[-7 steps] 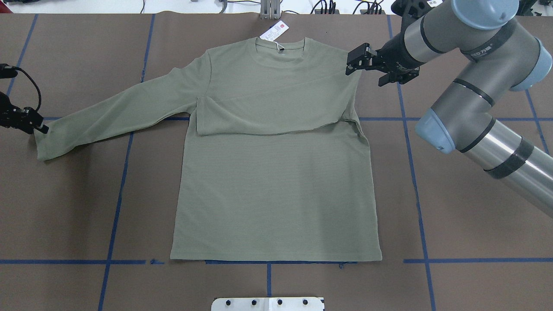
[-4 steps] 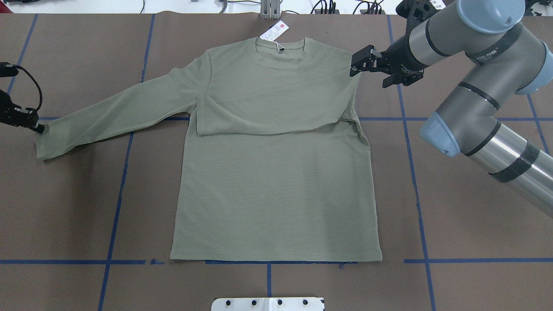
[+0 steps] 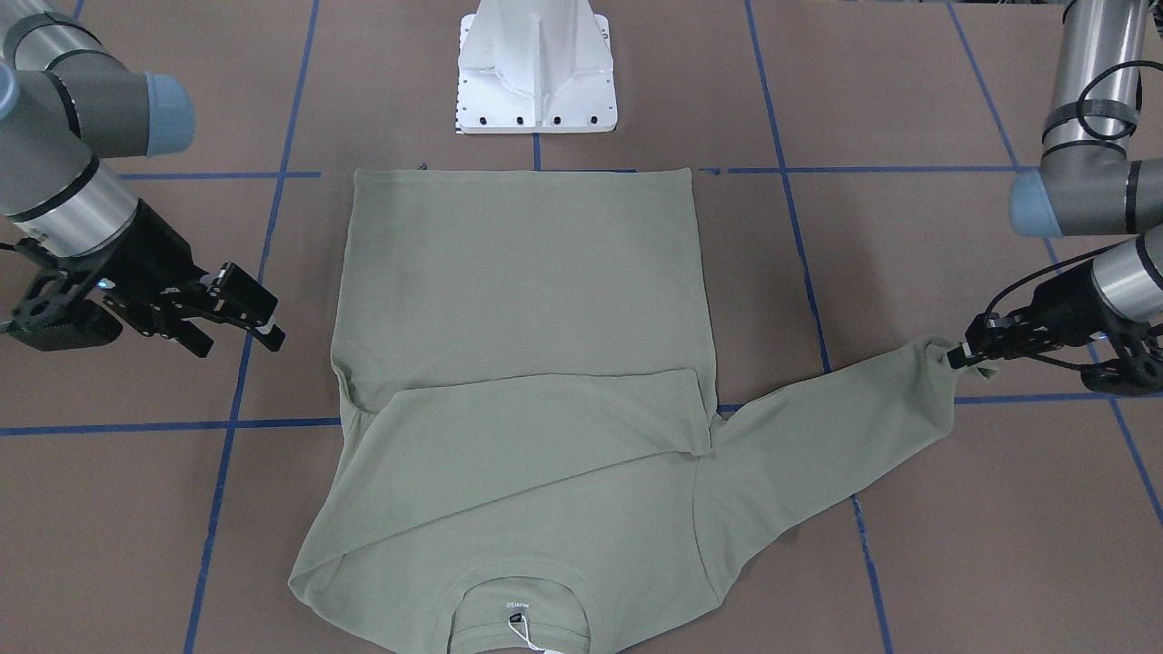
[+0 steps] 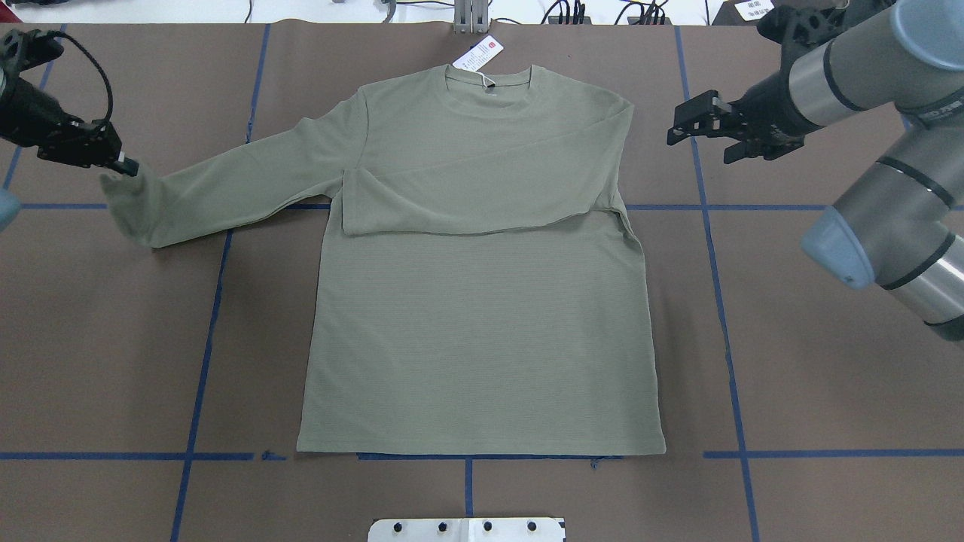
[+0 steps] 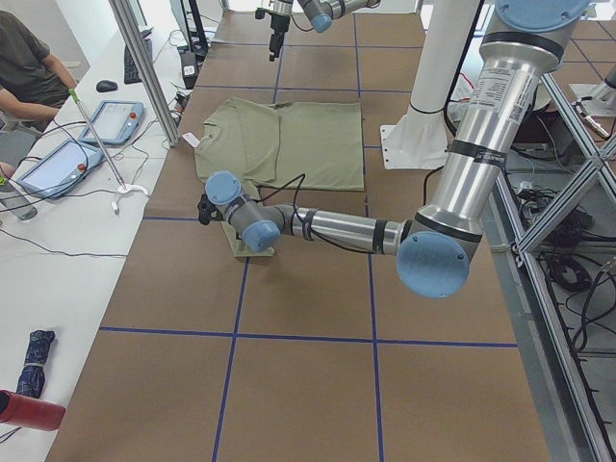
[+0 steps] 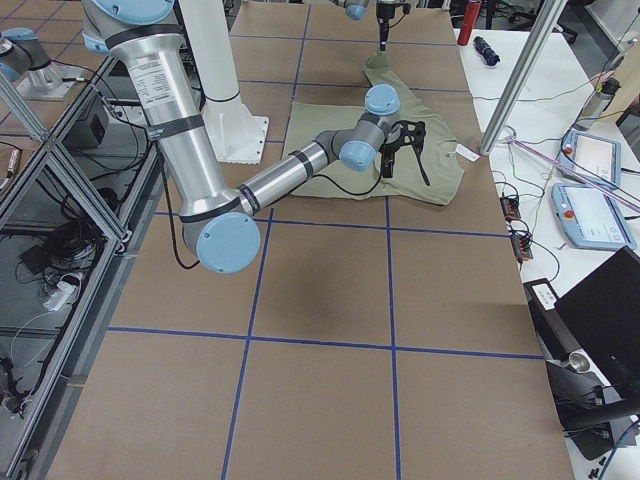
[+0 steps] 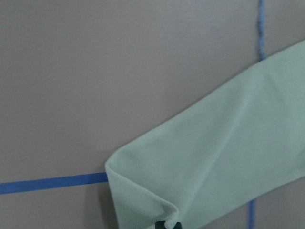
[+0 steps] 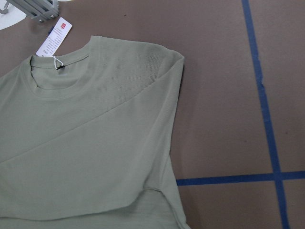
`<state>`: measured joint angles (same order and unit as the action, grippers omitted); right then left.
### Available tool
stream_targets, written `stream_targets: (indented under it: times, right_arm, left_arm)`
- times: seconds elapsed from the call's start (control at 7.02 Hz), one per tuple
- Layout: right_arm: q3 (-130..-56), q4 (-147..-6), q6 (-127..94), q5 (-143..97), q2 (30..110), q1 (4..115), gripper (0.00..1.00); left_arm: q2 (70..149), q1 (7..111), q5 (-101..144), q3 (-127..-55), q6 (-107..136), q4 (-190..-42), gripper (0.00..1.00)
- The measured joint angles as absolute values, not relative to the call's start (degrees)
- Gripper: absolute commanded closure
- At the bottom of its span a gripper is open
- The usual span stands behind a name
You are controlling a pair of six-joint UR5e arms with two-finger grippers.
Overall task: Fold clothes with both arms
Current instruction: 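Fold the held sleeve with the left gripper across the shirt body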
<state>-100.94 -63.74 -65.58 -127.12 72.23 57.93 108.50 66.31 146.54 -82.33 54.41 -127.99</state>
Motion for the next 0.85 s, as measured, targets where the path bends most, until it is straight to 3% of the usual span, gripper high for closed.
stream_targets:
  times: [0.43, 0.71, 0.85]
  right_arm:
    - [-103.56, -63.50, -58.67, -132.33, 80.02, 64.13, 0.00]
    - [-106.13, -62.76, -58.14, -132.60, 83.78, 64.91, 0.00]
    - [-107.00, -61.57, -58.15, -132.66, 85.35, 65.02, 0.00]
  left_arm:
    - [122.39, 53.44, 136.44, -89.73, 85.23, -128.13, 1.00]
    - [134.00, 47.41, 126.68, -85.78, 98.20, -127.90, 1.00]
    - [141.66, 44.52, 121.36, -78.81, 102.96, -128.04, 1.00]
